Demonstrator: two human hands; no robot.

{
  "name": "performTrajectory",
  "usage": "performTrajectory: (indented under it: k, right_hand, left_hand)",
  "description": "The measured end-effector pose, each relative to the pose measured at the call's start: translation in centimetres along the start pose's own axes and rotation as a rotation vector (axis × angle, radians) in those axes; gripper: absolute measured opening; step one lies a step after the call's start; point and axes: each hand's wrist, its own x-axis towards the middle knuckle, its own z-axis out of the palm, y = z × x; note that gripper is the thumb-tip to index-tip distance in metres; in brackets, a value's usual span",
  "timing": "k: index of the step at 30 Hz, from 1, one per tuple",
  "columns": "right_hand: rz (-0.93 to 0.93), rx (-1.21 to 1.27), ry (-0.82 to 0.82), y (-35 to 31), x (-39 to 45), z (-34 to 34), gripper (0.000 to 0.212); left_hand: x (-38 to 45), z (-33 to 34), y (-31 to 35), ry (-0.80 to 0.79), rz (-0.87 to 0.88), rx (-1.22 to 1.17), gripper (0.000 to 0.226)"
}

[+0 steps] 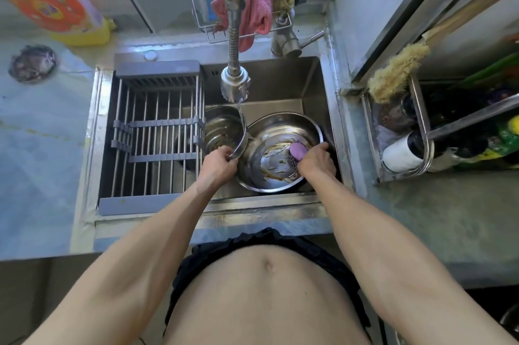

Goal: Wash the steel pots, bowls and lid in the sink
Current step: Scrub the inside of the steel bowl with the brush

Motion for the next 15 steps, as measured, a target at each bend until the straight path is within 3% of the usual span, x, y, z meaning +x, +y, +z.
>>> performTrajectory:
  k: [6,8,11,15]
  right_hand:
    - [-0.231,0.189,0.103,-1.7,-0.8,-2.6,0.030]
    - [-0.310,0.237,0.146,-3.0,-1.4,-4.3,0.022]
    - [-0.372,0.261,0.216,-4.7,-2.3,-6.6,0.015]
    - [-0.432,0.275,0.240,-6.2,-3.5,-8.8,0.014]
  left_hand:
    - [-0.8,0.2,0.0,0.000,-0.057,-0.115,0.023]
    - [-0.9,0.4,0.6,0.012,-0.150,-0.273,0.013]
    - [-0.8,0.6,2.5,-0.095,-0.351,-0.658,0.010]
    - [-0.8,1.1,4.5,-0.166,-0.432,-0.770,0.014]
